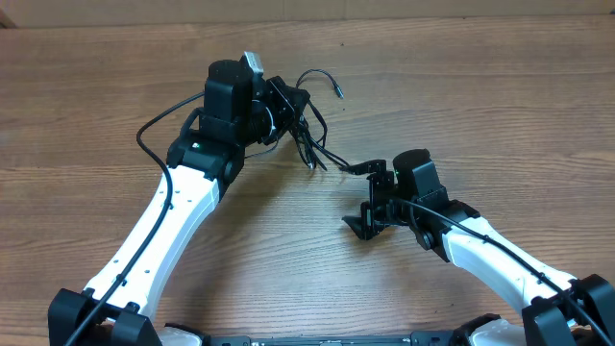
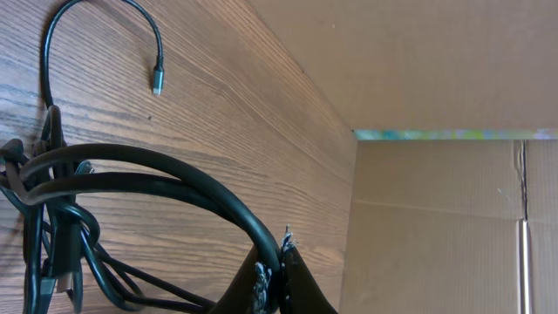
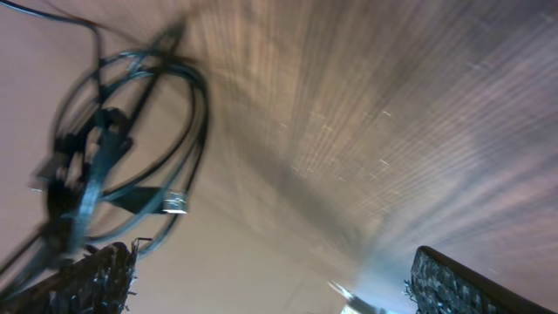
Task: Untangle cables
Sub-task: 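Hold the cables with both grippers and stretch them apart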
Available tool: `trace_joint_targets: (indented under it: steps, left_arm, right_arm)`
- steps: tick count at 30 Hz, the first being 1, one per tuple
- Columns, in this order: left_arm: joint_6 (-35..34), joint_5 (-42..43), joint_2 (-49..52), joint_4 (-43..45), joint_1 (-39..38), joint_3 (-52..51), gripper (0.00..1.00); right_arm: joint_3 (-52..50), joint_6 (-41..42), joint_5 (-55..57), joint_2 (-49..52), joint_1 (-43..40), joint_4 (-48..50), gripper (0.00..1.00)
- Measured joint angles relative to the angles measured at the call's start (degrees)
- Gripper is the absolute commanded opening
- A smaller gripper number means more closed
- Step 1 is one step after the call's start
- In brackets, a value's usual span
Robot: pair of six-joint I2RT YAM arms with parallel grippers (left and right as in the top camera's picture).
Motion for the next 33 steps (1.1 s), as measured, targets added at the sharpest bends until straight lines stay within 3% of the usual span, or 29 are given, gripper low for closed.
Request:
trace_joint_targets:
  steps: [5, 7, 10, 11, 12, 13, 14, 19, 23, 27, 30, 33]
  left_arm:
    - [-1.3, 4.2, 0.0, 0.0, 0.0, 0.0, 0.04]
    - [-3.3, 7.0, 0.0, 0.0, 0.0, 0.0, 0.04]
    - [-6.4, 9.7, 0.0, 0.3, -0.6, 0.0, 0.04]
    - [-7.7, 10.3, 0.0, 1.2, -0.8, 0.0, 0.04]
    - [-8.4, 10.7, 0.0, 1.8, -0.8, 0.0, 0.04]
    - [-9.7, 11.0, 0.0, 3.8, -0.9, 0.0, 0.04]
    - [-10.7, 11.1, 0.0, 5.0, -1.0, 0.0, 0.04]
    - [-12.6, 9.2, 0.0, 7.4, -1.1, 0.0, 0.04]
    - [-12.8, 4.2, 0.0, 7.4, -0.3, 0.0, 0.04]
    - [-13.2, 1.9, 0.0, 7.6, 2.9, 0.0, 0.04]
    - [-13.2, 1.3, 0.0, 8.2, 5.5, 0.0, 0.04]
    - [-8.7, 1.0, 0.0, 8.5, 7.4, 0.0, 0.04]
  right_arm:
    - [0.0, 0.4, 4.0, 0.1, 0.0, 5.2, 1.0]
    - [0.0, 0.9, 4.5, 0.7, 0.0, 6.9, 0.93]
    - [0.0, 3.1, 4.1, 3.4, 0.4, 8.5, 0.67]
    - [0.0, 4.1, 4.0, 4.6, 1.2, 8.7, 0.53]
    - [0.0, 4.8, 3.9, 5.2, 1.7, 8.7, 0.24]
    - [0.0, 5.7, 3.7, 5.9, 2.8, 8.7, 0.1]
    - [0.0, 6.2, 3.7, 6.4, 3.6, 8.9, 0.04]
    - [0.0, 4.9, 4.0, 8.4, 6.5, 9.0, 0.04]
    - [0.0, -9.1, 3.9, 8.4, 6.6, 7.3, 0.04]
    - [0.3, -19.9, 4.5, 8.4, 6.5, -5.9, 0.04]
    - [0.3, -22.8, 6.2, 8.4, 5.8, -13.1, 0.04]
    - [1.2, -25.2, 7.3, 7.8, 3.0, -17.5, 0.04]
